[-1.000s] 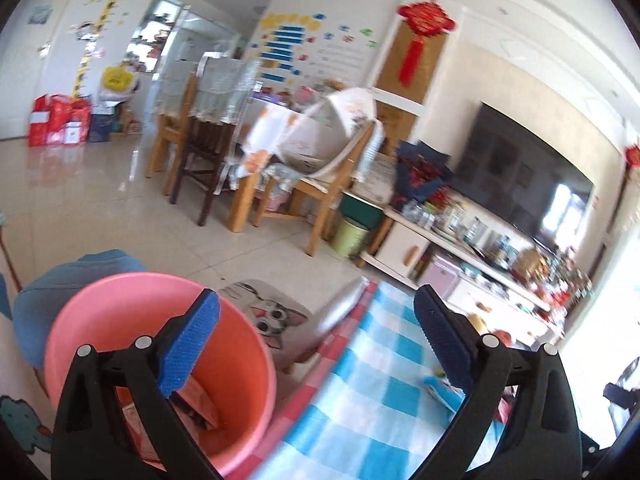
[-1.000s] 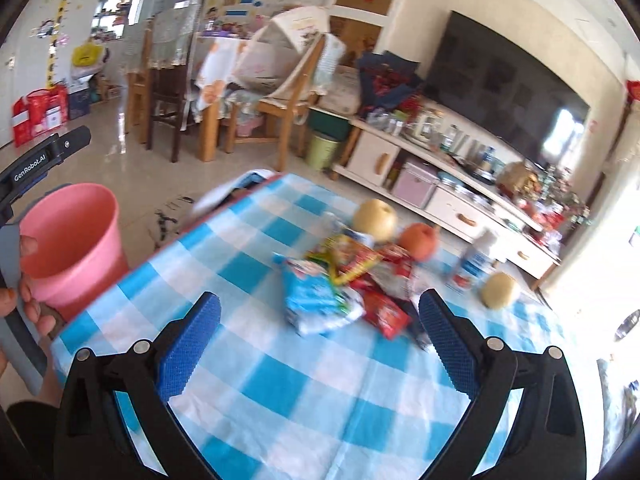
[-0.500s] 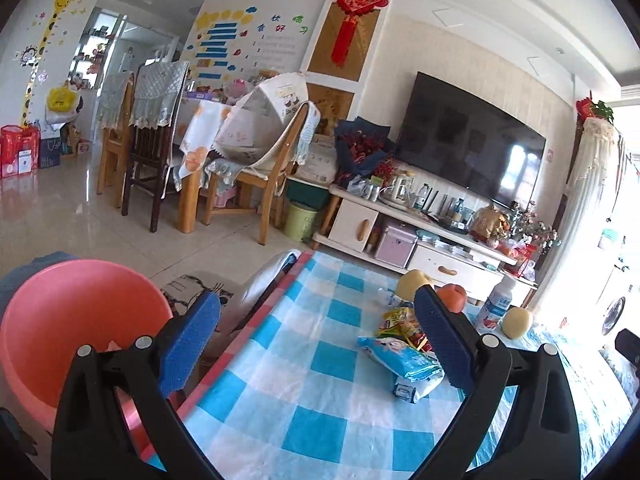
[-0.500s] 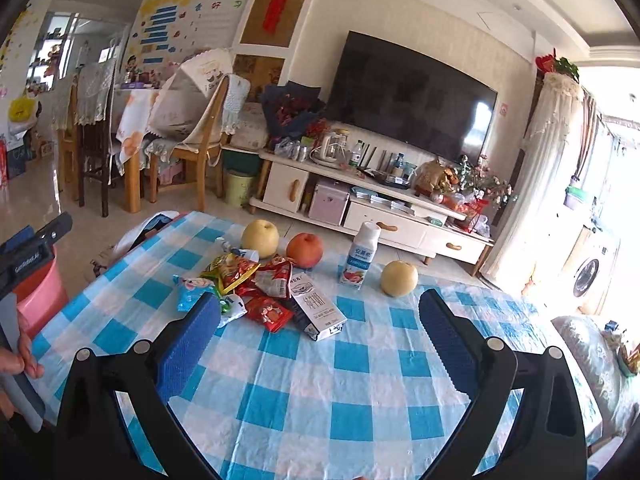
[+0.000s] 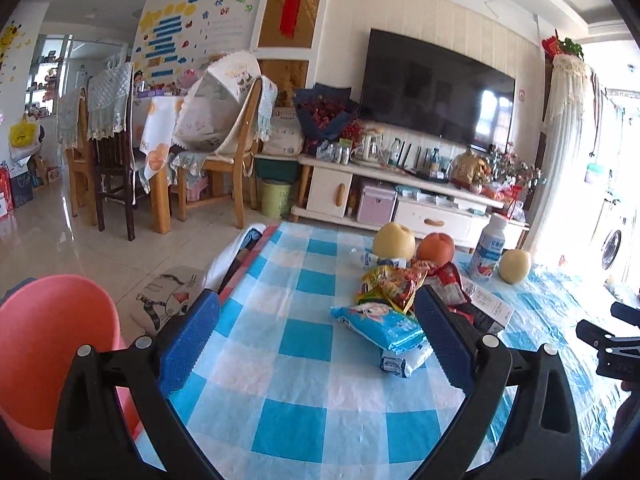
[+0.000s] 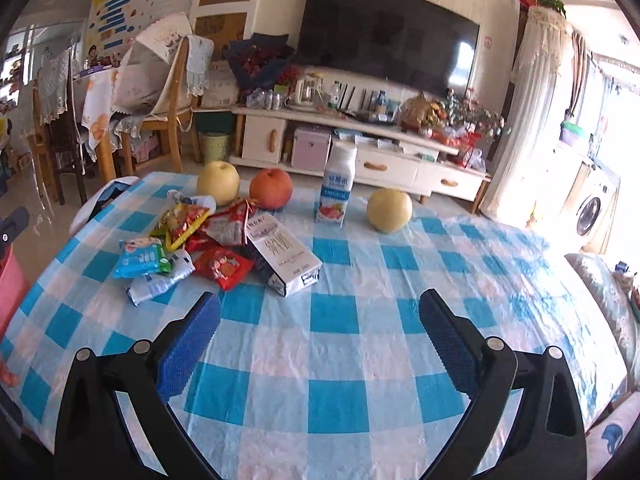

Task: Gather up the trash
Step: 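Move both empty tools back to the pile on the table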

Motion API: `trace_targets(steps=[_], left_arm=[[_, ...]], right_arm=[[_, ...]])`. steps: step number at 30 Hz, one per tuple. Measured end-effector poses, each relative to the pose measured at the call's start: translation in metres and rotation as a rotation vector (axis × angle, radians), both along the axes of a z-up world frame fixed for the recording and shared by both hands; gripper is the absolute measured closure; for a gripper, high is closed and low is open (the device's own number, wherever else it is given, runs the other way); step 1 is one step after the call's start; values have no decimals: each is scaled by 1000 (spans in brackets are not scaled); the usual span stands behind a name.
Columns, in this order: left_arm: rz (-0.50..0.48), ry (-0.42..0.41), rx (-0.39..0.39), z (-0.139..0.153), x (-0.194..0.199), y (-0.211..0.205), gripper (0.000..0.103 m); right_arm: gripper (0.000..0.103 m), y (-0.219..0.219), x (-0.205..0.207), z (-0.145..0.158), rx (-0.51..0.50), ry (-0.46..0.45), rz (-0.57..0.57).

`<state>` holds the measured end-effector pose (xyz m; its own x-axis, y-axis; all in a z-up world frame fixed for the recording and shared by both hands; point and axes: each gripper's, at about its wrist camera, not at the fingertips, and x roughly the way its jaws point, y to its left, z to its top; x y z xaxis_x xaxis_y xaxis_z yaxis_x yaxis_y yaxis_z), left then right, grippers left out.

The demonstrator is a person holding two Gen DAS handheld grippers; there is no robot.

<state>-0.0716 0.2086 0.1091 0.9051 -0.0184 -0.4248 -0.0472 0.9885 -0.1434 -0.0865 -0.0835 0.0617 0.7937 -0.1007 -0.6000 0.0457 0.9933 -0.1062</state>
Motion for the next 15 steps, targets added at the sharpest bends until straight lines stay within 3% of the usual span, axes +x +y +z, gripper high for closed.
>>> trace_targets(steps=[4,8,15], left_arm=[[-26,151,-94,-11,25,-3,5],[-61,244,-221,-24,40,-3,5],[-115,365,-224,-35,53,-16,5]], right_arm=[[5,-21,22,-6,169,48,21],[5,-33,43,1,235,25,36],[5,-41,89,-3,375,52,151]])
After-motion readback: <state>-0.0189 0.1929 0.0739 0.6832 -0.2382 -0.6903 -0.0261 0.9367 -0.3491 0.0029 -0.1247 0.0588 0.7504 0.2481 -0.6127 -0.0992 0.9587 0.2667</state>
